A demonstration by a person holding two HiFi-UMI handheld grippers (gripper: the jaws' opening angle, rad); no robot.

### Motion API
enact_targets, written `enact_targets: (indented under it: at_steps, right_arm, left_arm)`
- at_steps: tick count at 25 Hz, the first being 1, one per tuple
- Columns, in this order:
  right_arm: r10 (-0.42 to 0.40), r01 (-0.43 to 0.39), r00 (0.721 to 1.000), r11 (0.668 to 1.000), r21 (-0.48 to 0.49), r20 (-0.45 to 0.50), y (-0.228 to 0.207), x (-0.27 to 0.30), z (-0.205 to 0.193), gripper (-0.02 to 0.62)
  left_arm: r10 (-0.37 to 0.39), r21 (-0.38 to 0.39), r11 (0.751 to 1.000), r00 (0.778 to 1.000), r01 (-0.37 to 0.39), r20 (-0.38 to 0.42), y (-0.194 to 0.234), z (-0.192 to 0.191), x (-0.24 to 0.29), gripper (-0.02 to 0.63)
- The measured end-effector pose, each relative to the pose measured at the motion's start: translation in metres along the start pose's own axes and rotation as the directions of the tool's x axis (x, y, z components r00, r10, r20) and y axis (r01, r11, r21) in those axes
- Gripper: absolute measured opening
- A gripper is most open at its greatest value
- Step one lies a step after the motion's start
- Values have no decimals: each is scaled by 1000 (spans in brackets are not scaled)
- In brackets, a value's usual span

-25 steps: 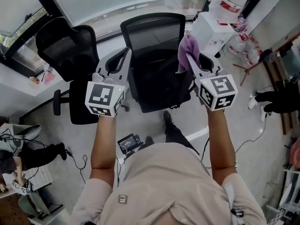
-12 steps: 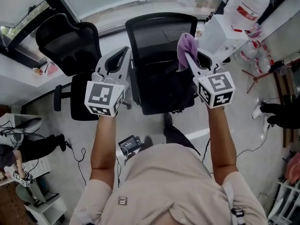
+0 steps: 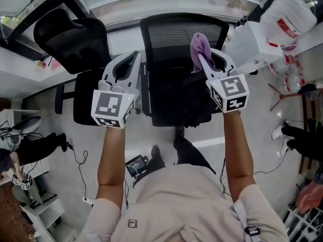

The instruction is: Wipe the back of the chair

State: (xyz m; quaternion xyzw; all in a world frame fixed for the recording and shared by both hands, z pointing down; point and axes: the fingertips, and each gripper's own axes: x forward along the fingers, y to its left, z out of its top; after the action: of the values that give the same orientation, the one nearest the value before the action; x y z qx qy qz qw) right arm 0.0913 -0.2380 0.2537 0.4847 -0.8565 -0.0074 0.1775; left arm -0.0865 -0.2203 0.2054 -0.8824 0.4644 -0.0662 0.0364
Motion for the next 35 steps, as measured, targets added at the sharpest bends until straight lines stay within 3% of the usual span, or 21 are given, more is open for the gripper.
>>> enact_targets:
  at_steps: [11,21,28,35]
  right_arm:
    - [51,-51,999,999,-17,-18,-26,139,-73,66]
    - [97,-98,995,995,-37,-36,-23,248,-148,66]
    - [138,-141,990,987,-77,-35,-7,308,-170,66]
    - [166,-169,985,982,-87,-35,7,329,-177,66]
  left_arm:
    - [47,-18,999,997,-48,-62,27,-83,81,11]
    - [95,-52,993,989,-102,-113,47,-169,137,9]
    - [124,-59,990,985,-132,-119,59,-206,156,9]
    - [156,-70,984,979,-167,-134,70,-220,159,9]
